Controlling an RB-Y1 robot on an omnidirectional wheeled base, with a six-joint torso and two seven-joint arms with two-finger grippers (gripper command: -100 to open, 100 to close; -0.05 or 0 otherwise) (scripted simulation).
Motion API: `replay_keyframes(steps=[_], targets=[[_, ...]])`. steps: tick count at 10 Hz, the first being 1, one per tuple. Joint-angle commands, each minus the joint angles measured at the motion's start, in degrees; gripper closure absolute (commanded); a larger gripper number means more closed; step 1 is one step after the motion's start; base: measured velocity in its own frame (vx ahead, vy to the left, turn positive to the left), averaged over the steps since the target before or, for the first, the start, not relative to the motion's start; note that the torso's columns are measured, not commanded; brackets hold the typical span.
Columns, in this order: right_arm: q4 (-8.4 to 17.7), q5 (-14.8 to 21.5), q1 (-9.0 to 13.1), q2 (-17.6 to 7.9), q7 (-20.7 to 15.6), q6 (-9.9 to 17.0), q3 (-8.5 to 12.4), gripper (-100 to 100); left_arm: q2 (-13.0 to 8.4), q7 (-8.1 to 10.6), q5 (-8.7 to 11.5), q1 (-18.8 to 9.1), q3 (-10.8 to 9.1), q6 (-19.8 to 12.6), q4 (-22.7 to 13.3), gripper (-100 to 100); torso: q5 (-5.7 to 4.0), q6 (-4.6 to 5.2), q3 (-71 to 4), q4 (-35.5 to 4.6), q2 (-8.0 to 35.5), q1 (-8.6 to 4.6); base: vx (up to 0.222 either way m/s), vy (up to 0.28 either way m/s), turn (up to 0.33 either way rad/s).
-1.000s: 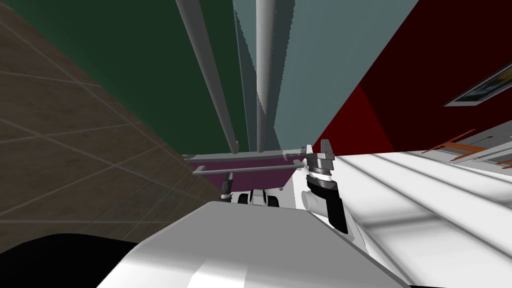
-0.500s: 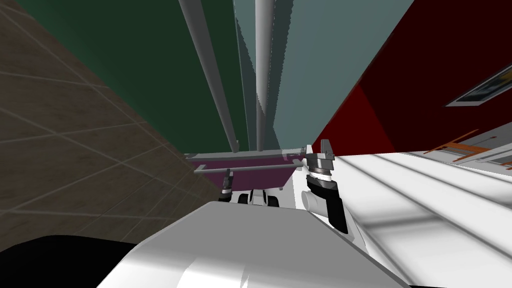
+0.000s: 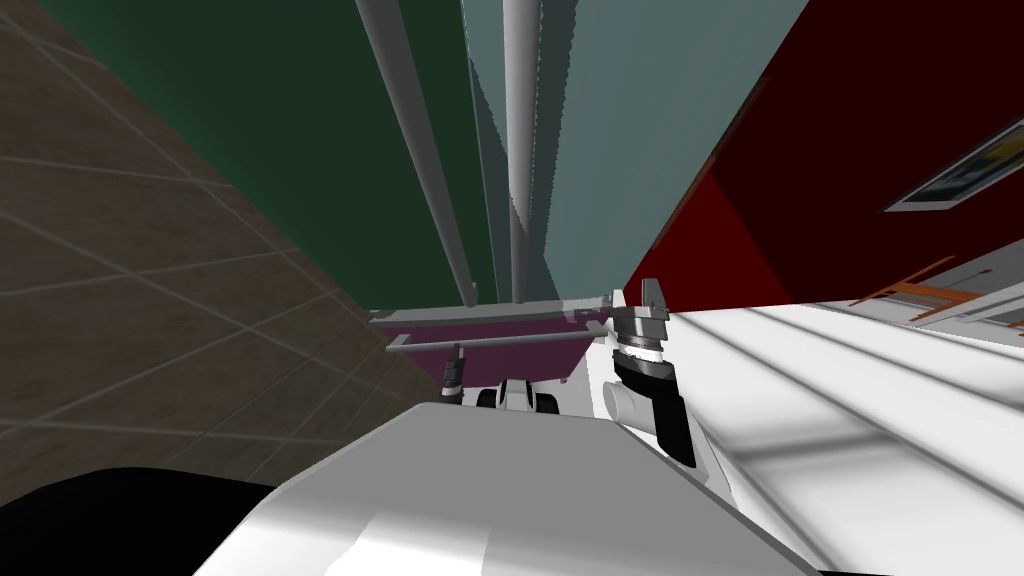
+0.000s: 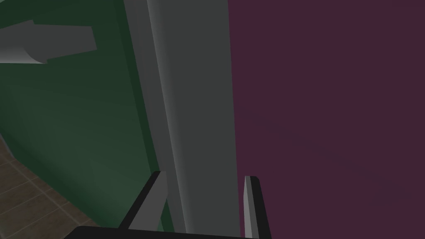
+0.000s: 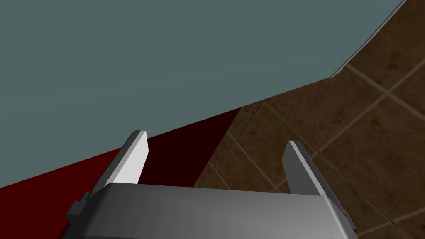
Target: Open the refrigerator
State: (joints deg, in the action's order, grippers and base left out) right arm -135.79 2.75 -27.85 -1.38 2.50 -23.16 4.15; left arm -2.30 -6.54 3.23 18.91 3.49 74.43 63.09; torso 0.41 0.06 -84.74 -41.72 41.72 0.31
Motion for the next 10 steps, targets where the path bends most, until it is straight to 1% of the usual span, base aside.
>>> replay_keyframes(steps=[1,5,10], targets=[[0.0,0.0,0.0,0.0,0.0,0.0,0.0,0,0.0,0.02,0.0,0.1,0.05,1.6,-1.5,100,0.04,-0.01,0.0,0.0,0.0,0.03,0.000,0.000,0.000],[0.0,0.0,0.0,0.0,0.0,0.0,0.0,0,-0.3,0.34,-0.1,-1.2,-0.18,-2.7,0.5,100,-0.19,-0.04,0.2,-0.3,0.5,-0.21,-0.117,-0.028,0.028],[0.0,0.0,0.0,0.0,0.0,0.0,0.0,0,-0.7,0.63,-0.3,-2.3,-0.42,-7.7,2.5,100,-0.28,-0.10,0.0,-0.3,0.3,-0.17,-0.114,-0.015,0.019]])
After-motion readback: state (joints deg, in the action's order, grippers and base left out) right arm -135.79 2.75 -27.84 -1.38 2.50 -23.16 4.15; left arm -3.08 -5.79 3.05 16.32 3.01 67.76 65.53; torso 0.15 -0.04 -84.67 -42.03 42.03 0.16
